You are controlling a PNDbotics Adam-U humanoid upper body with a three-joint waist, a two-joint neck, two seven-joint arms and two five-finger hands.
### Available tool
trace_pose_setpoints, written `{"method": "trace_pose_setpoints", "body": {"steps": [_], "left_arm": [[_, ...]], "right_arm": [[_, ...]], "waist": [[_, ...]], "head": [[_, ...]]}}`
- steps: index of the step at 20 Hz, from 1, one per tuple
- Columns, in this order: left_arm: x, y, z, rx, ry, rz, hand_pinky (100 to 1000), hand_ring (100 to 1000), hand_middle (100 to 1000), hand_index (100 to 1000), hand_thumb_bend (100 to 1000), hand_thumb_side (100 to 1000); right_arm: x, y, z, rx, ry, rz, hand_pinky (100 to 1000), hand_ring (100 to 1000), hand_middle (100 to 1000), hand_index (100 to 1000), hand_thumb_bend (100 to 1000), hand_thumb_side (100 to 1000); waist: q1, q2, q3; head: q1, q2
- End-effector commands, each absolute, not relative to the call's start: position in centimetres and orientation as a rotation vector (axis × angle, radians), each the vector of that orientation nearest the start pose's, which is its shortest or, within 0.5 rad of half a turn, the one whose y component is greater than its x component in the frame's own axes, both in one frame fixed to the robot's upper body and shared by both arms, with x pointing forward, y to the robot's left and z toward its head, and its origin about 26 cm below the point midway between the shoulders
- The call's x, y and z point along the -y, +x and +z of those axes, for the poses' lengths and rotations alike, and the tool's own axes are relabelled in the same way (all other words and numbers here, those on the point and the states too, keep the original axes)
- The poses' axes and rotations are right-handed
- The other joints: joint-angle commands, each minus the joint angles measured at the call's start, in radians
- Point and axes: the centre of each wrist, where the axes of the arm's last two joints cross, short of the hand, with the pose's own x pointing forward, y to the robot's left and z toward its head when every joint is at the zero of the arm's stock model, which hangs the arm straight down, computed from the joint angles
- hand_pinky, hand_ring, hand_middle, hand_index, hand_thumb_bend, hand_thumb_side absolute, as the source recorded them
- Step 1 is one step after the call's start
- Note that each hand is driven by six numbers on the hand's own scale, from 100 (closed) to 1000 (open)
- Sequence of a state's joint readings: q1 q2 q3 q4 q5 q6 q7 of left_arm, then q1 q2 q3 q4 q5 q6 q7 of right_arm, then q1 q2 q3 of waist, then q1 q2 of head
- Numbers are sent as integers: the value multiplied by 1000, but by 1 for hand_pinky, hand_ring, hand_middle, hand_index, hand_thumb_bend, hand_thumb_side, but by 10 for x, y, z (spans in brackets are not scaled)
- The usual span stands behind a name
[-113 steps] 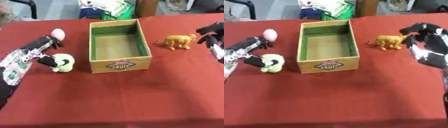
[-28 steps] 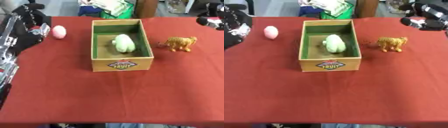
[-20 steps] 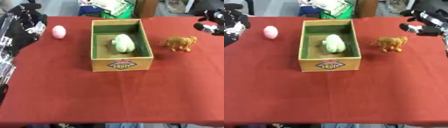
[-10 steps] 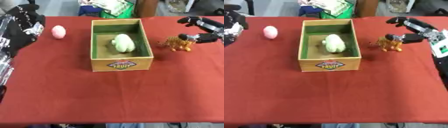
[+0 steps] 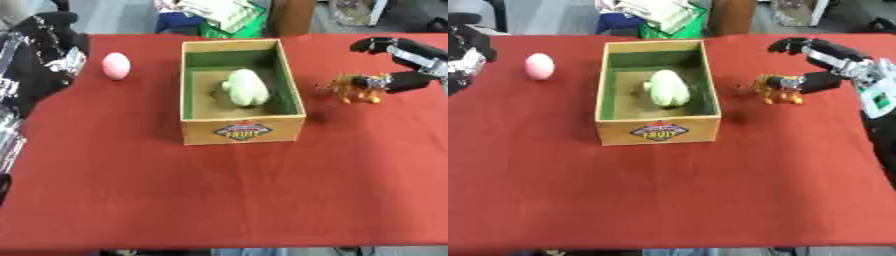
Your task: Pick up objects on the table and place them in the box.
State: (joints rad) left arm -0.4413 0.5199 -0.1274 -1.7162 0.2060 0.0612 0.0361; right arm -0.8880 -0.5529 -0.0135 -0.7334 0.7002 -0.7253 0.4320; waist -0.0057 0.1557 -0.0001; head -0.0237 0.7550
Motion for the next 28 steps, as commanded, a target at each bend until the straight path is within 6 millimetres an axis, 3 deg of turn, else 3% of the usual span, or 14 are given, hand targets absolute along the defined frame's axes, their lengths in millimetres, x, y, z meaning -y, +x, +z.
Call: {"method": "trace_pose_setpoints", "body": {"steps": [1,12,16,19,22,23,26,28], "left_arm": [[-279,350,200,2046,114,-465,634,575,530,776,240,236],[-276,350,201,2051,106,-474,641,573,529,776,236,238],[-275,349,201,2054,103,-473,642,573,529,776,233,239],[-275,349,201,2053,102,-472,643,572,528,776,228,240],[-275,349,201,2052,103,-471,643,572,528,776,227,240],[-275,349,201,2051,103,-471,643,572,528,776,225,241],[-275,349,200,2050,104,-467,643,571,527,775,224,241],[-275,349,200,2047,105,-464,643,571,528,775,221,243]], "right_arm": [[398,464,179,1561,-561,1803,894,915,918,948,435,764],[393,466,163,1454,-723,1722,869,876,893,933,442,755],[390,467,156,1408,-793,1697,817,811,834,895,454,737],[388,467,152,1398,-851,1688,766,756,777,856,374,712],[386,467,146,1385,-899,1690,757,747,775,853,363,708],[385,467,143,1381,-913,1693,681,667,747,826,277,678],[386,467,136,1368,-956,1691,584,556,701,800,253,669],[386,465,120,1338,-1076,1747,550,515,680,790,130,620]], "waist": [[3,-11,1],[11,0,13],[15,3,17],[16,3,17],[16,3,17],[16,3,18],[14,3,18],[14,3,17]], "head": [[-4,-10],[-18,-21],[-21,-24],[-22,-26],[-22,-27],[-22,-28],[-24,-28],[-23,-28]]}}
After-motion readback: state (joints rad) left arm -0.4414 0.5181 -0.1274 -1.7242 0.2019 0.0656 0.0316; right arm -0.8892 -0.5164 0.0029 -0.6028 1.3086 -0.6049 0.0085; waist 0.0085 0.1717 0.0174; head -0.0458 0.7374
